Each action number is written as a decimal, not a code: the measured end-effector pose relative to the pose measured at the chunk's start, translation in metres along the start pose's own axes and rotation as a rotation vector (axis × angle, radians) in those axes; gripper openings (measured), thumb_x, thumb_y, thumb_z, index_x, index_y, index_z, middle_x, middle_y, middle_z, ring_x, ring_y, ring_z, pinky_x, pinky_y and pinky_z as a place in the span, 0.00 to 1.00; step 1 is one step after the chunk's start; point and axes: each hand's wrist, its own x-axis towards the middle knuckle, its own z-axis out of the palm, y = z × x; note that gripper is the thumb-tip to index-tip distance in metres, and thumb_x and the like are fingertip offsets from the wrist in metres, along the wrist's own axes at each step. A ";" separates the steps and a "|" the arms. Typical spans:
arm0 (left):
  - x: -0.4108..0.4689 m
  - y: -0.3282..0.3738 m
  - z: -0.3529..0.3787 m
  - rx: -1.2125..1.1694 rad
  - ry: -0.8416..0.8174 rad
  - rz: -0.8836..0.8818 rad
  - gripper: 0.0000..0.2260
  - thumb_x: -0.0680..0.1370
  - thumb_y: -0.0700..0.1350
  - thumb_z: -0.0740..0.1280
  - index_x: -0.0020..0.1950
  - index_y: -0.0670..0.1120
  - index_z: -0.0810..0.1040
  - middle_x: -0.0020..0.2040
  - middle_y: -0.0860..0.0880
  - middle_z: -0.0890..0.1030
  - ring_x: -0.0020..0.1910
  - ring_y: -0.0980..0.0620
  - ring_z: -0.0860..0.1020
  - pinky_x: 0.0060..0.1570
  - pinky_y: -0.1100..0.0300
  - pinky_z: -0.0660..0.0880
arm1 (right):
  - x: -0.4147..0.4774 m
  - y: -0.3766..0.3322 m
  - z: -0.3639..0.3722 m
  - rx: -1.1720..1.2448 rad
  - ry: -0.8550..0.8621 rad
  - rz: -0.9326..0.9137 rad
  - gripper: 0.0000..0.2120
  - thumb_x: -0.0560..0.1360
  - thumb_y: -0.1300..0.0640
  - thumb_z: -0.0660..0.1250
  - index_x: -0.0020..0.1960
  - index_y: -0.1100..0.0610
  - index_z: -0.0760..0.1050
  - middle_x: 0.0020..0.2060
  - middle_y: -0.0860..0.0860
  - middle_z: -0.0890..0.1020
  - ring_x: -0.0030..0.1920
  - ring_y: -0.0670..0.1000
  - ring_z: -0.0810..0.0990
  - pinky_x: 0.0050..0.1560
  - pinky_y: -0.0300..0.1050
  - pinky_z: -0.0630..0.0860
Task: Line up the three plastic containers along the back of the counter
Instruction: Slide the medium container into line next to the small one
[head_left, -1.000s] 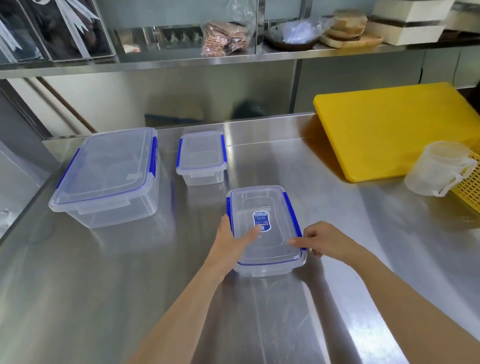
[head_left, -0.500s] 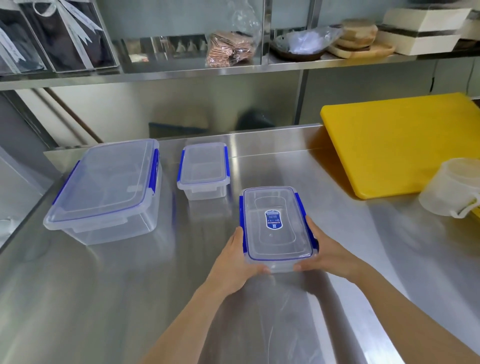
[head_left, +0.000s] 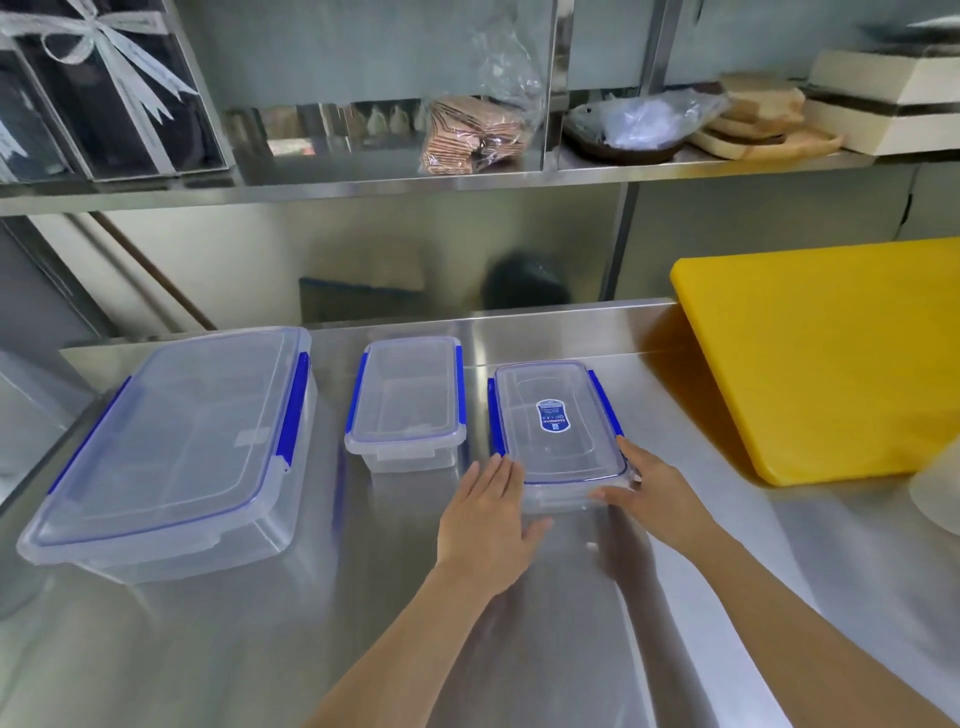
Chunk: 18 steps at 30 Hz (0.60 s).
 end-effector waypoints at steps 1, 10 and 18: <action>0.008 -0.003 0.001 0.044 -0.042 -0.001 0.34 0.78 0.62 0.50 0.77 0.44 0.46 0.79 0.48 0.49 0.77 0.52 0.45 0.72 0.57 0.36 | 0.010 0.000 0.001 -0.003 0.007 -0.004 0.24 0.69 0.56 0.73 0.57 0.37 0.67 0.47 0.34 0.76 0.46 0.39 0.78 0.38 0.21 0.71; 0.064 -0.021 0.010 0.065 -0.081 -0.105 0.43 0.73 0.70 0.50 0.75 0.47 0.33 0.78 0.50 0.38 0.76 0.51 0.37 0.69 0.50 0.29 | 0.077 0.007 0.007 -0.056 0.006 -0.045 0.29 0.73 0.51 0.68 0.70 0.49 0.61 0.63 0.50 0.73 0.60 0.50 0.74 0.60 0.48 0.74; 0.084 -0.006 0.002 -0.983 0.115 -0.427 0.29 0.77 0.57 0.60 0.75 0.51 0.54 0.75 0.51 0.62 0.73 0.50 0.62 0.66 0.59 0.62 | 0.083 -0.002 0.015 0.237 0.050 -0.053 0.29 0.66 0.42 0.69 0.65 0.40 0.65 0.57 0.41 0.76 0.56 0.44 0.78 0.44 0.33 0.79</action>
